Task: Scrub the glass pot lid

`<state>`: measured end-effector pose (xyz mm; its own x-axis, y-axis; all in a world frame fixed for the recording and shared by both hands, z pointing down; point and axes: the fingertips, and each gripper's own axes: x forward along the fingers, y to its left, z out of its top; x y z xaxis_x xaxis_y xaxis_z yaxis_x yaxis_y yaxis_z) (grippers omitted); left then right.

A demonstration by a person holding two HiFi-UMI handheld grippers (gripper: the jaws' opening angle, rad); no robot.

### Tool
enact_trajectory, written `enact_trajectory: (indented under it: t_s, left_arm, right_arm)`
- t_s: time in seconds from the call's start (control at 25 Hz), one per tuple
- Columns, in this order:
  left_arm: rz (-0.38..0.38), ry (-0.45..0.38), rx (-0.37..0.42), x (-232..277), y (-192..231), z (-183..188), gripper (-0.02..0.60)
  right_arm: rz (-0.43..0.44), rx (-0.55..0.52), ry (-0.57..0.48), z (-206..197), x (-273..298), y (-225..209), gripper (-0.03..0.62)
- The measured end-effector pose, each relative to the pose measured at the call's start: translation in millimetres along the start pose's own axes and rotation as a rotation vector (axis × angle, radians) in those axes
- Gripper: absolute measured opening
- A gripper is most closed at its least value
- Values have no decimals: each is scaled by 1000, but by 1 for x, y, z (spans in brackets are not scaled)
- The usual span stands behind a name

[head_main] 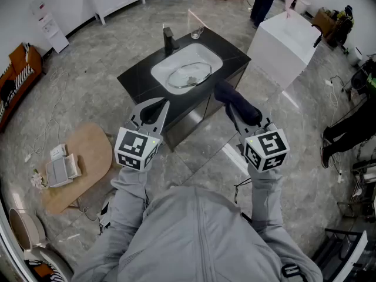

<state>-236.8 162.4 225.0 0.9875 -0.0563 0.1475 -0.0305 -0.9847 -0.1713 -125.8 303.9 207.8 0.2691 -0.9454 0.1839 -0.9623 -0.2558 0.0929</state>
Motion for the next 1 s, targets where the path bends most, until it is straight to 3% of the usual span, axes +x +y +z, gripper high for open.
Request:
enact_trajectory:
  t_s: [0.36,1.0]
  left_arm:
    - [3,16,6,-3,-14,-1,28]
    - [63,46,2,13,-54,-6,28]
  right_arm:
    - [-1,26,-2,-5,-6,-1,80]
    - [78,45,36,-36,-34,-26,81]
